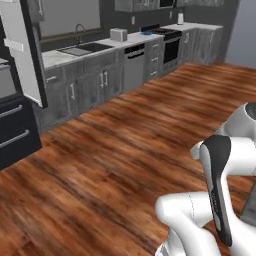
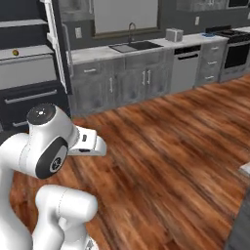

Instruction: Place the cold items (peach and mango) from the fridge in one tupperware on the dining counter. Place the warm items (hot dog and kebab skewer) in the stove area in another tupperware.

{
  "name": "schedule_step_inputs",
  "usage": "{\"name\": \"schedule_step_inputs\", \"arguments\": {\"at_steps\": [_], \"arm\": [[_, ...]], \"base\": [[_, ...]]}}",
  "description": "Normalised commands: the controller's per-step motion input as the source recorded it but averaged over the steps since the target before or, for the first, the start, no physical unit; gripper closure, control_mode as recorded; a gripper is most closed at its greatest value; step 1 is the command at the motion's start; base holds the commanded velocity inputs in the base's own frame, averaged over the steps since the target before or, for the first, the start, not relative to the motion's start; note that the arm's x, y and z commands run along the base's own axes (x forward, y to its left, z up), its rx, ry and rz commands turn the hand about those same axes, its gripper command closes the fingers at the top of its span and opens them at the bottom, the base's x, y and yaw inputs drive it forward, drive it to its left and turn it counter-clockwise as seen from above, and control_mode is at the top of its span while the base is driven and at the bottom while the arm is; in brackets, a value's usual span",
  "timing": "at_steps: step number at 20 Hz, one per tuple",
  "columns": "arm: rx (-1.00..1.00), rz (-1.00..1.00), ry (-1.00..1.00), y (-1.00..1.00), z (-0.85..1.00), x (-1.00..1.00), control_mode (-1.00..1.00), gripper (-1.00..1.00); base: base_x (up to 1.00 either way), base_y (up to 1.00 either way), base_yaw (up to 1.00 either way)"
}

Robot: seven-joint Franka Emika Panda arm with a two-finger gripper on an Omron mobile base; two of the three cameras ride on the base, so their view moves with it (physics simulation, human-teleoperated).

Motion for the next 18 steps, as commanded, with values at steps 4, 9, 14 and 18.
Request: {"name": "schedule_step_inputs", "arguments": {"at_steps": [4,9,14,18], "arm": [[0.00,0.00,0.00,0.00,0.00,0.00,1.00,-1.00],[0.00,0.00,0.00,0.00,0.00,0.00,1.00,-1.00],[0.00,0.00,0.00,0.00,0.00,0.00,1.00,-1.00],[0.00,0.00,0.00,0.00,0.00,0.00,1.00,-1.00]], "base": [[0.68,0.90,0.36],[0.78,0.69,0.37],[0.69,0.33,0.40],[0.60,0.07,0.42]]}}
